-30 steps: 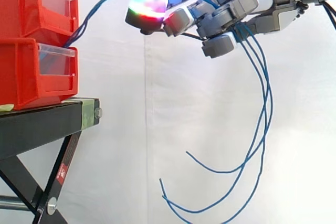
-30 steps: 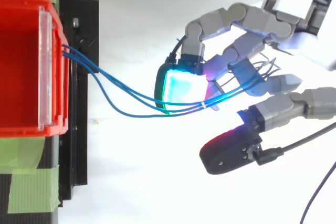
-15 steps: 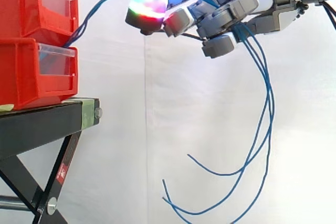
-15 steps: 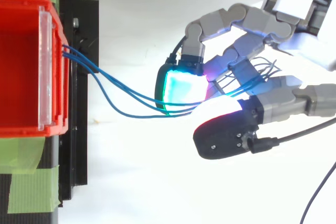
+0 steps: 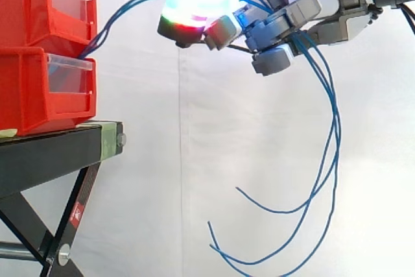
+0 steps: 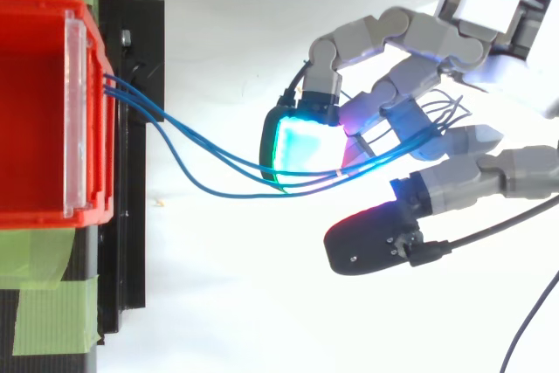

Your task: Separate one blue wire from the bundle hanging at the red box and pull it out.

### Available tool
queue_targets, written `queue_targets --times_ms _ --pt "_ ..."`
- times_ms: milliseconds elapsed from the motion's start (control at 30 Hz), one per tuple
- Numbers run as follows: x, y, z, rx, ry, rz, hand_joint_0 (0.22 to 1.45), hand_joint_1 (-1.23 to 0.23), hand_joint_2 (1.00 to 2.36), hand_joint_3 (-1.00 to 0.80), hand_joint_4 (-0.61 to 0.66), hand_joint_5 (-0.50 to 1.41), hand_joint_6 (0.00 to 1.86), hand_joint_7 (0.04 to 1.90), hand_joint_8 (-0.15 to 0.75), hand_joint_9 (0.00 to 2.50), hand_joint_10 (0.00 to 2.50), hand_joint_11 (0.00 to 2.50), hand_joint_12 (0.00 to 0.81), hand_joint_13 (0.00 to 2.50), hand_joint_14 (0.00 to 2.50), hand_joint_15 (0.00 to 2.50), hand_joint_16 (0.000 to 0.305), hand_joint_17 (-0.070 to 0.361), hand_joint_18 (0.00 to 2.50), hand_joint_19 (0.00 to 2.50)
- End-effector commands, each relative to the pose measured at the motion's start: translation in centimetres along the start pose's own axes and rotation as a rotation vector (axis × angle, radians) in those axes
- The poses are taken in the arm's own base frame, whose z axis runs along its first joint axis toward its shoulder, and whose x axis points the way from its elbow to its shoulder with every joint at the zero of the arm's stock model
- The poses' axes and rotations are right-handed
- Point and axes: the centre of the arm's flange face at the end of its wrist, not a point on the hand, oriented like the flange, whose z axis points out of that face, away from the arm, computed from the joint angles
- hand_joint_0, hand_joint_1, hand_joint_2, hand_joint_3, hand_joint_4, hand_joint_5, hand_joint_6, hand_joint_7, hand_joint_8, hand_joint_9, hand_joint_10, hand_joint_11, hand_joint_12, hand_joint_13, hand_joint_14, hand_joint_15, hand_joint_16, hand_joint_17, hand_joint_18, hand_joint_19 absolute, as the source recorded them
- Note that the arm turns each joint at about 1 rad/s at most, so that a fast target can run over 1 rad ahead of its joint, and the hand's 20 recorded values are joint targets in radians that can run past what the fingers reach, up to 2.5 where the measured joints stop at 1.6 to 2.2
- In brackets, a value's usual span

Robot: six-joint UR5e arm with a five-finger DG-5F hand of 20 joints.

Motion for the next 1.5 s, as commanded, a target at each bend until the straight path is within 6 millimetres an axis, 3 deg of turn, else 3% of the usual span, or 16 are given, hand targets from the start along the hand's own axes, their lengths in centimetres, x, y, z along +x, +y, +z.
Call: queue_targets --times_ms 0,100,200,467,667,1467 --pt "0.02 0.02 0.03 -0.003 0.0 0.002 0.77 -0.93 1.01 -0.37 0.2 -0.27 0.84 1.11 0.324 0.77 0.01 1.62 0.346 0.95 2.14 1.11 0.049 0.11 0.96 1.44" --pt "0.02 0.06 0.07 -0.006 -0.002 0.004 0.75 -0.92 1.01 -0.39 0.2 -0.27 0.84 1.1 0.326 0.77 0.01 1.63 0.349 0.96 2.12 1.11 0.049 0.109 0.97 1.43" --pt "0.0 0.13 0.04 -0.008 -0.001 0.005 0.64 -0.86 1.01 -0.45 0.22 -0.27 0.83 1.11 0.336 0.81 0.01 1.62 0.358 0.97 2.17 1.09 0.048 0.109 0.97 1.48" --pt "0.04 0.15 0.11 -0.009 -0.002 0.006 0.58 -0.83 1.0 -0.5 0.23 -0.27 0.83 1.11 0.34 0.81 0.01 1.62 0.363 0.96 2.19 1.07 0.05 0.113 0.97 1.49" --pt "0.06 0.08 0.08 -0.008 0.0 0.006 0.54 -0.72 1.0 -0.5 0.25 -0.26 0.82 1.09 0.355 0.86 0.01 1.59 0.363 0.98 2.23 1.04 0.052 0.117 0.99 1.49" --pt "0.09 0.15 0.14 -0.013 0.0 0.008 0.62 -0.65 1.01 -0.41 0.26 -0.23 0.84 1.07 0.348 1.01 0.01 1.59 0.348 1.08 2.16 1.08 0.047 0.105 1.06 1.51"
